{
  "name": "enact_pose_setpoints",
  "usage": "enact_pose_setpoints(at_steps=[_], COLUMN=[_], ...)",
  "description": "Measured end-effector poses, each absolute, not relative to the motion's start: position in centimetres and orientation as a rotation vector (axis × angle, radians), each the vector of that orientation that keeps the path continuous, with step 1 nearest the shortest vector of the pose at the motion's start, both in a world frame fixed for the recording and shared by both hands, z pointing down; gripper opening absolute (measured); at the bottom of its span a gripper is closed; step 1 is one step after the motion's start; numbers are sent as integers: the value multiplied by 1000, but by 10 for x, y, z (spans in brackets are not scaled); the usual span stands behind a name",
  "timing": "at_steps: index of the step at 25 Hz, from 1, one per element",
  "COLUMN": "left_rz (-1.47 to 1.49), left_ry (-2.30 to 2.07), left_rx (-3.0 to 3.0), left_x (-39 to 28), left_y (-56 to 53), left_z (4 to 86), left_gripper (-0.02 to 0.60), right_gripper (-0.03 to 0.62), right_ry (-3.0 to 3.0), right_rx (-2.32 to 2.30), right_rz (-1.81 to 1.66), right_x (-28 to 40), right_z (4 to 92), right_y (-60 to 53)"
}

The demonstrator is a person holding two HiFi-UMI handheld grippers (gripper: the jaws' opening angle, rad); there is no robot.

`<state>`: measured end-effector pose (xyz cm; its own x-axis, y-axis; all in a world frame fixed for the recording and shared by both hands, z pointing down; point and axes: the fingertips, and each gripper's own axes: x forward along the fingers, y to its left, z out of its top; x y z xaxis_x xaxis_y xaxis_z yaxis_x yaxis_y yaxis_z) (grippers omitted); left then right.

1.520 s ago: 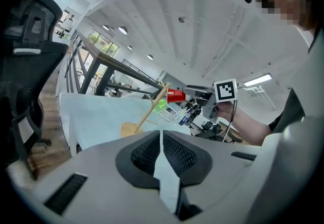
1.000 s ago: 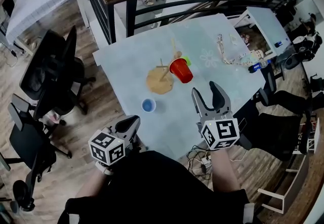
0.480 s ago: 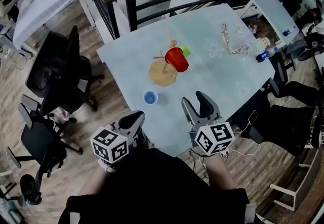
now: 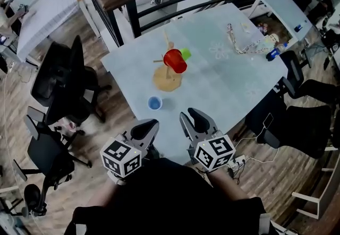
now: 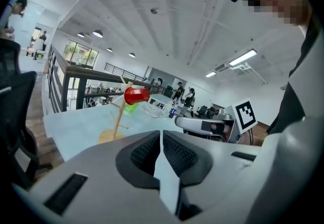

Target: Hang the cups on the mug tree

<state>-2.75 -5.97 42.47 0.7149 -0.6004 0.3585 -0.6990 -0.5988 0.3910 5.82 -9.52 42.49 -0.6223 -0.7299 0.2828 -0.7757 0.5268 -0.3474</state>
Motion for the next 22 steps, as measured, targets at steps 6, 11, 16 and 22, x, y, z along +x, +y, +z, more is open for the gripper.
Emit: enact_pose_setpoints(at_steps=[6,11,16,22], left_rz=[260,243,258,274], left_ry=[-973,-849,-864,-859], left_rx=[2435,2531,2567,2562], left_x=[-12,8,10,3], left_y=[-47,-30,-29,-27], left_z=[418,406,402,407], left_gripper=[25,23,23,23], right_gripper=[86,60,52,48], right_ry=[-2673,-2697,-2691,-2679], right_rx=[1201,1164,1158,1160], right_rz=[658,564,487,453], right_x=[44,44,44,39], right_z=[434,422,422,424], right_y=[-68,-58,-51,-49])
